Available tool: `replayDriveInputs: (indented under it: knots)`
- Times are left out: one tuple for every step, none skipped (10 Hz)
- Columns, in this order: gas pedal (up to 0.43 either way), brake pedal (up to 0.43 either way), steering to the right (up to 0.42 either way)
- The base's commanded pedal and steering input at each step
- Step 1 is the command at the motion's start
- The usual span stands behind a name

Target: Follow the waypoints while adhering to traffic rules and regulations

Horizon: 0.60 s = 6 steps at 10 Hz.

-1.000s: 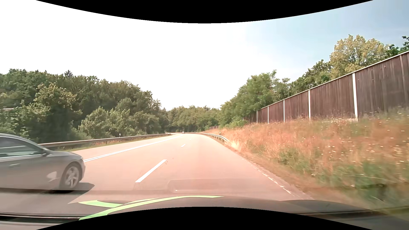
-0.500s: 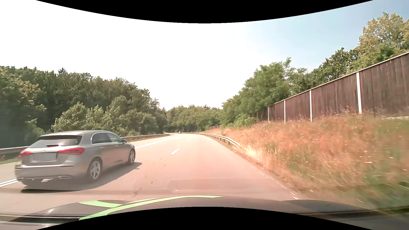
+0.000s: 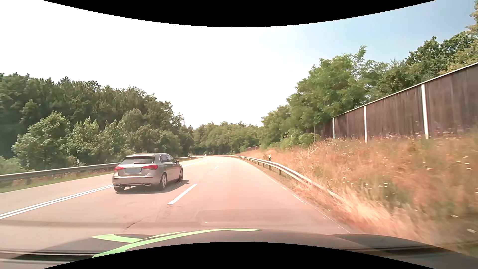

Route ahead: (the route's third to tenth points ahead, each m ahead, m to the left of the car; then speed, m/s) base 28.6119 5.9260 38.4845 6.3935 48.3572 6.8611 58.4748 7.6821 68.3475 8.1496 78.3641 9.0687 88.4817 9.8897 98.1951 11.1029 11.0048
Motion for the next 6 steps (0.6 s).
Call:
replayDriveInputs:
  knots:
    - [0.047,0.0,-0.001]
    - [0.047,0.0,-0.001]
    - [0.047,0.0,-0.001]
    - [0.047,0.0,-0.002]
    - [0.047,0.0,-0.002]
    - [0.047,0.0,-0.002]
